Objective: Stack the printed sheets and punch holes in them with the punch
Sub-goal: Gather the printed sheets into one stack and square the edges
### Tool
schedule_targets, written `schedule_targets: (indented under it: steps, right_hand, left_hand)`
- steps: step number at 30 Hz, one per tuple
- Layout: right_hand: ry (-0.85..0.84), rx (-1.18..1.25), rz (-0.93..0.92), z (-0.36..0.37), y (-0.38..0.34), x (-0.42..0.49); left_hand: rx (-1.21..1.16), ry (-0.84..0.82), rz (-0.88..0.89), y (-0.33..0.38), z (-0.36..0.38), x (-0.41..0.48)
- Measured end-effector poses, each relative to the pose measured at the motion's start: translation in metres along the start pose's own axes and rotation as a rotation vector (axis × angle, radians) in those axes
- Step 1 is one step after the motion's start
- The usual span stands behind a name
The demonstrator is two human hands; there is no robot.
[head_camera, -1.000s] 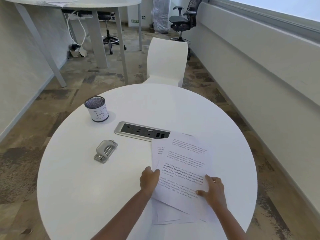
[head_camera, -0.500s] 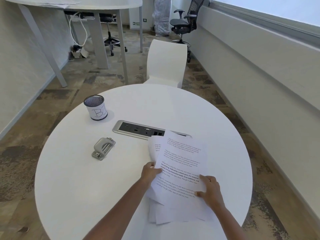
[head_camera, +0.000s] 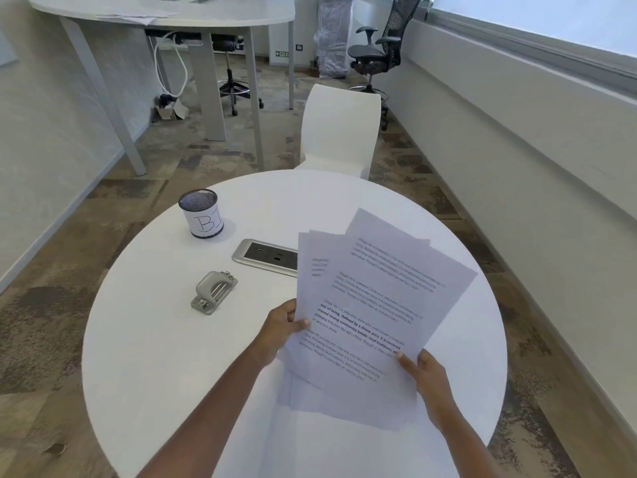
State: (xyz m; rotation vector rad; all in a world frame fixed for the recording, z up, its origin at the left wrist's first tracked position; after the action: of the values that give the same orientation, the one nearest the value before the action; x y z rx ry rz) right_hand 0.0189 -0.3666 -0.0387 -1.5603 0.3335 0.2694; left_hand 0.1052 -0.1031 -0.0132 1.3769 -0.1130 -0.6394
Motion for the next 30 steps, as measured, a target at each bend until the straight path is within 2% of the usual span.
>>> schedule_targets:
  steps: [5,11,14,19,26,30]
  right_hand:
    - [0.062,0.04,-0.157,0.013,-0.04,0.004]
    - [0.134,0.021,-0.4,0.025,-0.11,0.004]
    - [0.113,-0.034,-0.482,0.034,-0.136,0.003]
    - [0.085,-0.096,-0.519,0.042,-0.146,0.0]
    - [0.146,-0.131,-0.505,0.044,-0.15,-0.004]
    - [0.136,-0.157,-0.539,0.047,-0.161,-0.006]
  left_hand:
    - [0.08,-0.006,0.057,0.033,0.002,0.001]
    - [0.151,0.059,0.304,0.11,-0.003,-0.003]
    - [0.147,0.108,0.386,0.137,-0.011,-0.007]
    - [0.106,0.086,0.435,0.146,-0.013,-0.013]
    - [0.182,0.192,0.434,0.136,-0.011,-0.017]
    - [0.118,0.243,0.457,0.137,-0.019,-0.023]
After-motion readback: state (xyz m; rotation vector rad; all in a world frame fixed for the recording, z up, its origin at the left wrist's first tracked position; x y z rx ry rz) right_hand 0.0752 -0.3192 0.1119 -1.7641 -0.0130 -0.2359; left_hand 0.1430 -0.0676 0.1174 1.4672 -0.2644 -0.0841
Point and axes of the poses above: each hand's wrist, its own x-axis towards the middle knuckle, its own z-axis out of the palm, y = z × x, the point moved 9 cm from there along x, towards the middle knuckle, and after that the axes turned 15 degrees about -y, right-handed, at the moved point
